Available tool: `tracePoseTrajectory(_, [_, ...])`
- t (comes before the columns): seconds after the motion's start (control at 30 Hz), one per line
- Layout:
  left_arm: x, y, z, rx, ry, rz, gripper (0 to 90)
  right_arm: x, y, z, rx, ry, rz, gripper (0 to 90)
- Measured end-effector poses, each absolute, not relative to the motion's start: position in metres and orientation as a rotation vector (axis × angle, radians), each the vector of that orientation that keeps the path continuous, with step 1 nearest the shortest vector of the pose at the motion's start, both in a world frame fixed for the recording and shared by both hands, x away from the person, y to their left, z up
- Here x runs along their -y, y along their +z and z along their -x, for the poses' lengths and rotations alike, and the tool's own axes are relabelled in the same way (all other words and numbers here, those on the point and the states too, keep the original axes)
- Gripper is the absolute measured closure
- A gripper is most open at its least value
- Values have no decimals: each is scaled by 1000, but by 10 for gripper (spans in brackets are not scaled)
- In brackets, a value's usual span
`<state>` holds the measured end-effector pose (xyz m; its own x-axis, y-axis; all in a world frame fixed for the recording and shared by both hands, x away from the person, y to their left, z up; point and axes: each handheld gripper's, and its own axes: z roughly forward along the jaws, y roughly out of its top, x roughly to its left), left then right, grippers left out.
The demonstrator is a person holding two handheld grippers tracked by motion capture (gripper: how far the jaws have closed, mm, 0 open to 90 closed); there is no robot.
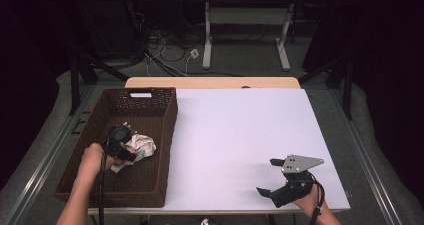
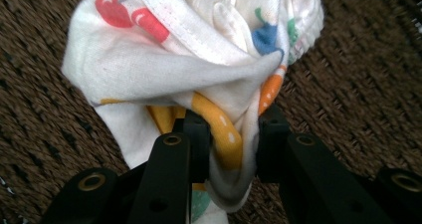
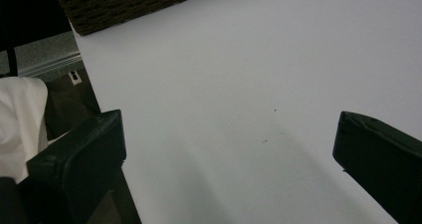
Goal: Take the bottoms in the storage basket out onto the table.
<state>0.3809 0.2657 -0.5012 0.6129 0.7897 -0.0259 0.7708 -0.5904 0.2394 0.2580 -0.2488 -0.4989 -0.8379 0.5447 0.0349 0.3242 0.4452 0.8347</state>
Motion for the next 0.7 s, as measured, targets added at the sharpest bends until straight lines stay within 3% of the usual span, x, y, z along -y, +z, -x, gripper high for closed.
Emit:
tracePoseTrajectory(0.43, [-267,-488,-374,-1191,258,-2581,740,249,-499,-257,-2455,1341,-761,0])
tracePoseTrajectory(0.7, [-270,-495,-375,-1206,196,-2623,715,249,-499,-257,-2462,1336,-760,0])
